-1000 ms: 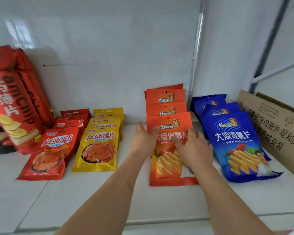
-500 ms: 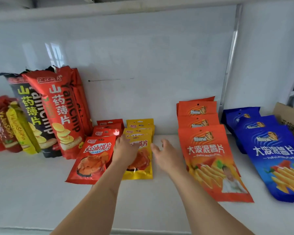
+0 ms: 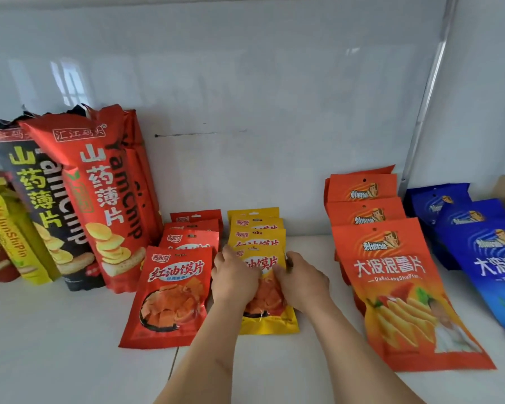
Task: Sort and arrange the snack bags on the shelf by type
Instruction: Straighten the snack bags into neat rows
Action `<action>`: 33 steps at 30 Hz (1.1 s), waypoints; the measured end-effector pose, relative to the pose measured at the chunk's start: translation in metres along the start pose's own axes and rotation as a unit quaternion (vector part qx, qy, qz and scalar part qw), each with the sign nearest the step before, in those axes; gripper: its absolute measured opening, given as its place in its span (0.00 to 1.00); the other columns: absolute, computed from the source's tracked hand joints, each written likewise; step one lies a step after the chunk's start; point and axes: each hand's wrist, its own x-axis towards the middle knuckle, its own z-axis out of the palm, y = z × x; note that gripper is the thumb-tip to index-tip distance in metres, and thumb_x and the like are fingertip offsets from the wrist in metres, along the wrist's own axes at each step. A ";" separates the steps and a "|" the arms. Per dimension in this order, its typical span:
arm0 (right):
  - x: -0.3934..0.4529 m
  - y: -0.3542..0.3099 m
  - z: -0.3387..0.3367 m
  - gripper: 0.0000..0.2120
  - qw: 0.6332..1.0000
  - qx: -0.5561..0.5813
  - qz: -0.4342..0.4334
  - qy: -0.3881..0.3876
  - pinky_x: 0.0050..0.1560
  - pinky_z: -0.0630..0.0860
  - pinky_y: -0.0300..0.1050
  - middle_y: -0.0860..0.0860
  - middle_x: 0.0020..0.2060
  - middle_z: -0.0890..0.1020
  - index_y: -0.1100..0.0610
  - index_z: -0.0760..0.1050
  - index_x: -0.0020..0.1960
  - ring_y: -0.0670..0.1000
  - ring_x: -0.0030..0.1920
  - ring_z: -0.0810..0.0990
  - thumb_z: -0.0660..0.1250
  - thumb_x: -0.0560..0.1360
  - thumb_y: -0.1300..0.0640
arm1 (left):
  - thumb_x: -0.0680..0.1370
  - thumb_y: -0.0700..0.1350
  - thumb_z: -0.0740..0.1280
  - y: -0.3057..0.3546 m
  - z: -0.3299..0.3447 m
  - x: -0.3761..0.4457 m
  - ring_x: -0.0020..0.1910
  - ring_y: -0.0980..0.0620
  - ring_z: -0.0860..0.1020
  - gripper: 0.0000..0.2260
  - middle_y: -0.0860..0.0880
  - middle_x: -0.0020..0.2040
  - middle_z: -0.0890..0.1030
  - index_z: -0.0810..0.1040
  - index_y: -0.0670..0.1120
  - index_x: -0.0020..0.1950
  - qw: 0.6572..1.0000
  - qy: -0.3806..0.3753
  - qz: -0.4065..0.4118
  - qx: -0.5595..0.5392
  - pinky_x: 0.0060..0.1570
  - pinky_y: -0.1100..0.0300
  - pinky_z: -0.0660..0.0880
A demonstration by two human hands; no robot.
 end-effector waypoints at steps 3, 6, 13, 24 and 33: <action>0.002 0.001 0.000 0.17 1.000 0.015 -0.006 0.003 0.63 0.68 0.51 0.47 0.58 0.81 0.46 0.70 0.65 0.54 0.62 0.78 0.57 0.80 0.41 | 0.71 0.53 0.76 0.002 0.001 0.006 0.67 0.39 0.73 0.41 0.43 0.71 0.69 0.58 0.45 0.76 0.999 -0.023 -0.017 -0.038 0.64 0.45 0.74; 0.004 0.005 0.000 0.15 0.999 0.029 -0.010 0.009 0.63 0.69 0.51 0.44 0.58 0.81 0.44 0.69 0.64 0.53 0.61 0.78 0.57 0.80 0.41 | 0.68 0.57 0.77 0.007 -0.002 0.015 0.62 0.40 0.77 0.40 0.44 0.67 0.75 0.62 0.46 0.73 0.995 -0.045 -0.035 -0.088 0.61 0.44 0.77; 0.012 0.007 0.001 0.16 0.999 0.038 -0.018 0.004 0.64 0.70 0.52 0.45 0.59 0.81 0.44 0.69 0.66 0.54 0.61 0.78 0.56 0.80 0.40 | 0.76 0.49 0.74 0.017 -0.014 0.037 0.52 0.47 0.82 0.30 0.46 0.60 0.79 0.63 0.44 0.72 0.975 -0.090 -0.050 -0.197 0.38 0.58 0.78; 0.022 0.022 -0.008 0.13 0.993 0.110 0.001 0.037 0.54 0.76 0.50 0.50 0.57 0.82 0.48 0.68 0.66 0.57 0.56 0.81 0.56 0.82 0.51 | 0.78 0.45 0.71 0.030 0.015 0.035 0.44 0.49 0.86 0.09 0.50 0.51 0.85 0.76 0.53 0.56 0.958 -0.092 0.013 -0.271 0.47 0.51 0.84; 0.027 0.031 -0.003 0.15 0.997 0.041 0.020 0.059 0.54 0.76 0.52 0.51 0.59 0.80 0.49 0.67 0.67 0.57 0.57 0.79 0.55 0.82 0.49 | 0.78 0.45 0.71 0.026 0.026 0.039 0.49 0.49 0.85 0.15 0.49 0.57 0.83 0.73 0.50 0.64 0.967 -0.108 0.040 -0.228 0.48 0.51 0.83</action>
